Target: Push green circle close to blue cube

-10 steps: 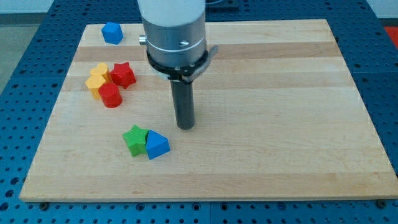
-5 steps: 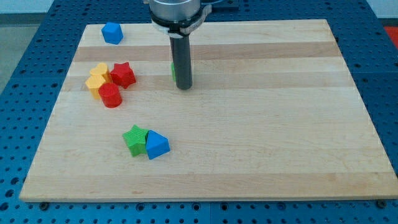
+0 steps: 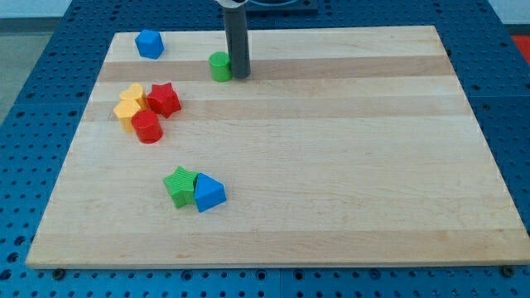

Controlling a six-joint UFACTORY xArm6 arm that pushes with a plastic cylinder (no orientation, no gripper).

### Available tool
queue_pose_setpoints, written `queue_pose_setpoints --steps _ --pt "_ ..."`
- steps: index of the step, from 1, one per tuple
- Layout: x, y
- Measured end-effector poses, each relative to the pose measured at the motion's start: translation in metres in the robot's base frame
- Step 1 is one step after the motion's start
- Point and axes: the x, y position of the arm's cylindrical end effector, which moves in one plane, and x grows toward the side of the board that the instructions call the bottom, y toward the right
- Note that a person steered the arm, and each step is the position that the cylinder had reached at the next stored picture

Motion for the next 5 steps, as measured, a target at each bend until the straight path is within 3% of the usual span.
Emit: queue_pose_setpoints --steps 5 --pt "-0.014 -0.089"
